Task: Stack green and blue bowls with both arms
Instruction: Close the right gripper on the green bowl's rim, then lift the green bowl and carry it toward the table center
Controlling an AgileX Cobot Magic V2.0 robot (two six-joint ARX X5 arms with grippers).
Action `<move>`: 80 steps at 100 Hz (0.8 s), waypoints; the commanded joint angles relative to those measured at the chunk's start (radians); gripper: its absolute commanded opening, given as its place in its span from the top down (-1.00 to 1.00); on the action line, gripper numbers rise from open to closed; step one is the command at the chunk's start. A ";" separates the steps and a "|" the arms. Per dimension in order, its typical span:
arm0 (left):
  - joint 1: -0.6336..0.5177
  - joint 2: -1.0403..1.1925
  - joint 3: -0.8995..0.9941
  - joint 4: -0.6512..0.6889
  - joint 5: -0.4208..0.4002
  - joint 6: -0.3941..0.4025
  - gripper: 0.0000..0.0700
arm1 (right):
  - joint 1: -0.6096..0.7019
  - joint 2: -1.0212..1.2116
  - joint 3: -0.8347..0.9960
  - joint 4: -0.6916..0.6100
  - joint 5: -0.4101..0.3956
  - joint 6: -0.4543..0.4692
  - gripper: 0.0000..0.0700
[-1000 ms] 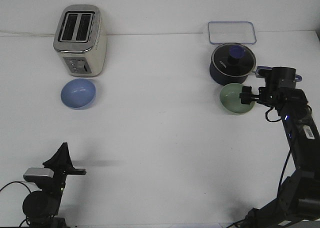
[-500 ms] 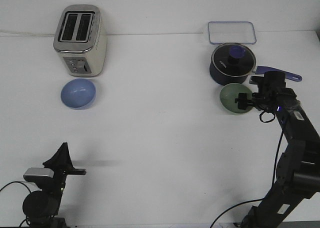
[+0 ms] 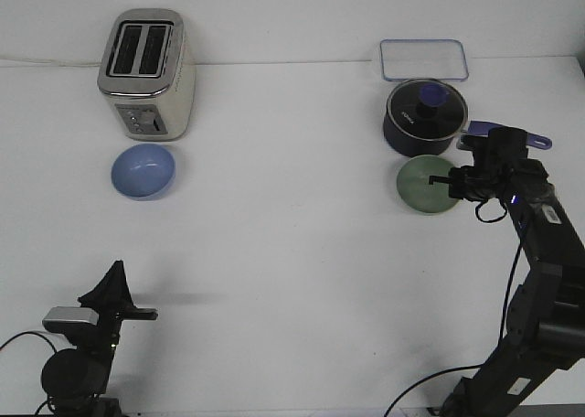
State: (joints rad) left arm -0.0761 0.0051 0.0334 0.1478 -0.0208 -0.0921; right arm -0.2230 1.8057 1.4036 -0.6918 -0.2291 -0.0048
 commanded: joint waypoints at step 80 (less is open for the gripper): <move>0.001 -0.002 -0.019 0.011 0.002 0.009 0.97 | 0.560 -0.221 0.002 -0.050 -0.179 0.115 1.00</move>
State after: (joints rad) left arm -0.0761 0.0051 0.0334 0.1478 -0.0208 -0.0921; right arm 0.2932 1.5650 1.3975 -0.7635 -0.4210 0.0738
